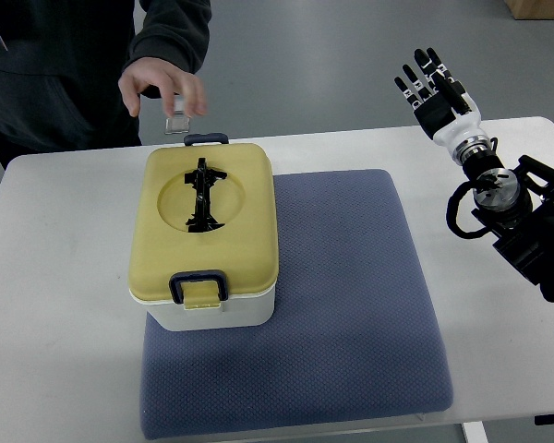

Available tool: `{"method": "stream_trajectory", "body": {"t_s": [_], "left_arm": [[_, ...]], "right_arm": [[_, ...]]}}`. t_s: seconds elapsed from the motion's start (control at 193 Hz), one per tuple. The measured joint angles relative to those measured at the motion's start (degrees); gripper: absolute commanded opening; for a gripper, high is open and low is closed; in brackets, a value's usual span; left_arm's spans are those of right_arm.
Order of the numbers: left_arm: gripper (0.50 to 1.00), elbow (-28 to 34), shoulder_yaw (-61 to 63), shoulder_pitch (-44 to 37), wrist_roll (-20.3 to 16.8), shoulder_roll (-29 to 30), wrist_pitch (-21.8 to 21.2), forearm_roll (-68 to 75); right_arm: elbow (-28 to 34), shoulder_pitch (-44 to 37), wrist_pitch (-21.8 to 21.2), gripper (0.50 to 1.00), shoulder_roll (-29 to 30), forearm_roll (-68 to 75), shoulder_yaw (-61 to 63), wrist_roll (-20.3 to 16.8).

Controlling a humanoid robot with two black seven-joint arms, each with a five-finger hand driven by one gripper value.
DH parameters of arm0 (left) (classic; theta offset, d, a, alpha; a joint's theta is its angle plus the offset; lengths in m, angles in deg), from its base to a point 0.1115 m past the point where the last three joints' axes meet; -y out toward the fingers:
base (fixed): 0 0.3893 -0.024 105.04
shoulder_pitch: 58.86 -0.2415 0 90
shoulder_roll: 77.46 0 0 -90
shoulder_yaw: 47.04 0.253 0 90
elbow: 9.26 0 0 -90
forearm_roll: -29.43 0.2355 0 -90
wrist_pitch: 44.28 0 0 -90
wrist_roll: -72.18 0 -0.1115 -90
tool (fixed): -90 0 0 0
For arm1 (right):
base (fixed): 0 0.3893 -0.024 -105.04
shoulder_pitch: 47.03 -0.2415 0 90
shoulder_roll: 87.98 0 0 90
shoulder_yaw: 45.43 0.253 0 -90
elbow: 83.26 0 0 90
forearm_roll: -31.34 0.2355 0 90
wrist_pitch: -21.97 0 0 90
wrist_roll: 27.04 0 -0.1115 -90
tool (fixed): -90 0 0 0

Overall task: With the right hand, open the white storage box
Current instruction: 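Move the right hand over the yellow lid toward its black top handle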

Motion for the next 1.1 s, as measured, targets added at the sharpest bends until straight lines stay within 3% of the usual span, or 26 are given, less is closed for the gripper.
{"method": "stream_trajectory", "body": {"t_s": [0.414,0.626,0.858,1.101], "left_arm": [[1.0,0.1,-0.1,0.0,0.0,0.0,-0.4,-0.2],[1.0,0.0,-0.1,0.0,-0.1,0.0,0.0,-0.2],[1.0,-0.4,-0.1,0.4,0.0,0.0,0.4,-0.1],[1.0,-0.8,-0.1,0.5,0.0,0.0,0.4,-0.1]], "right_arm": [[0.2,-2.9,0.0,0.938,0.1,-1.9,-0.9,-0.1],[2.2,-11.9,-0.3,0.938,-0.9,-28.3,-3.1,-0.3],[13.4,-27.9,-2.9,0.936,-5.1,-70.6,-16.5,0.6],[29.8,-50.2,-2.9,0.934,-6.4,-81.9,-44.3,5.4]]}}
